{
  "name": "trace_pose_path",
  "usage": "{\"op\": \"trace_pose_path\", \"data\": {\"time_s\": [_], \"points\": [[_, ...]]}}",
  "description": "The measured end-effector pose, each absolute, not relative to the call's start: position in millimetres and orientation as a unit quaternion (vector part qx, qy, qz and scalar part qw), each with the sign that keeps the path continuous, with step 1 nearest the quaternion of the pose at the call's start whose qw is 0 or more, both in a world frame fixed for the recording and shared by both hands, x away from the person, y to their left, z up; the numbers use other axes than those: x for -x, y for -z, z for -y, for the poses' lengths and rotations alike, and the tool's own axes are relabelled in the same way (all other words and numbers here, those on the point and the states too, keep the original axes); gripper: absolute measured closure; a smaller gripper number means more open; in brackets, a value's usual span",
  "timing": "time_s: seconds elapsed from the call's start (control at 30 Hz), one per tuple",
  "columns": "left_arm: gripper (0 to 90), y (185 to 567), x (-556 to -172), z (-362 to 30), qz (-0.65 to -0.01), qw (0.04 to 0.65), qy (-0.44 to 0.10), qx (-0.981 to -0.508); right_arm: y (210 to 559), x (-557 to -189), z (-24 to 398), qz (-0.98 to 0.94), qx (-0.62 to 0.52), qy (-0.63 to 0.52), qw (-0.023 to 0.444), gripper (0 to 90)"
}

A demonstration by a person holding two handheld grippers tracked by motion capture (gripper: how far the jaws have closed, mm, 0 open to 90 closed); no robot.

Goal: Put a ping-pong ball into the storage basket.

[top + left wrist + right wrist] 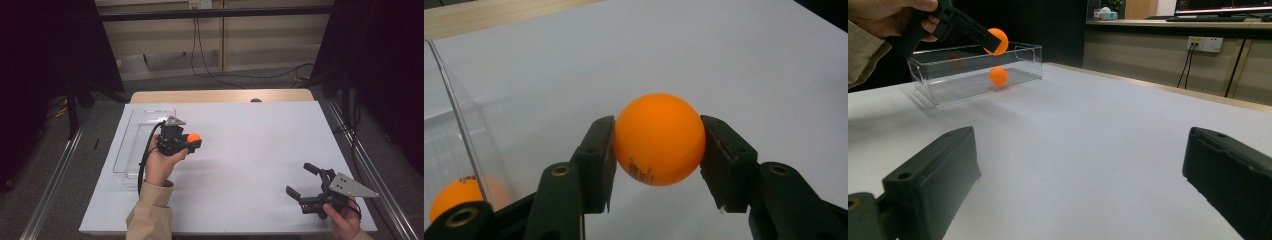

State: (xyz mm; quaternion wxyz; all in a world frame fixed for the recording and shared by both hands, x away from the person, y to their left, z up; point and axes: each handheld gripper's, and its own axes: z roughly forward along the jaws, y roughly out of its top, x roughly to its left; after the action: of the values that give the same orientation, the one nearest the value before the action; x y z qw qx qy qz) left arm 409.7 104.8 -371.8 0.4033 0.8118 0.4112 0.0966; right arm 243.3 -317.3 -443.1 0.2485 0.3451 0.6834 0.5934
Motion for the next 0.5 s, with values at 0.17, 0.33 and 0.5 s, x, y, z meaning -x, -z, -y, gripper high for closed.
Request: {"op": "trace_pose_path", "data": {"time_s": [0.17,0.33,0.5], "points": [[50.8,371.0,-409.5,-106.4,-0.413,0.405,-0.099,-0.81,443.0,-243.4,317.5,-0.683,-0.345,-0.593,0.249,1.1],[50.8,370.5,-409.5,-108.1,-0.413,0.404,-0.102,-0.81,443.0,-243.4,317.2,-0.683,-0.345,-0.593,0.249,1.1],[50.9,369.7,-409.4,-110.3,-0.413,0.402,-0.104,-0.811,443.0,-243.3,317.3,-0.684,-0.344,-0.594,0.248,1.1]]}}
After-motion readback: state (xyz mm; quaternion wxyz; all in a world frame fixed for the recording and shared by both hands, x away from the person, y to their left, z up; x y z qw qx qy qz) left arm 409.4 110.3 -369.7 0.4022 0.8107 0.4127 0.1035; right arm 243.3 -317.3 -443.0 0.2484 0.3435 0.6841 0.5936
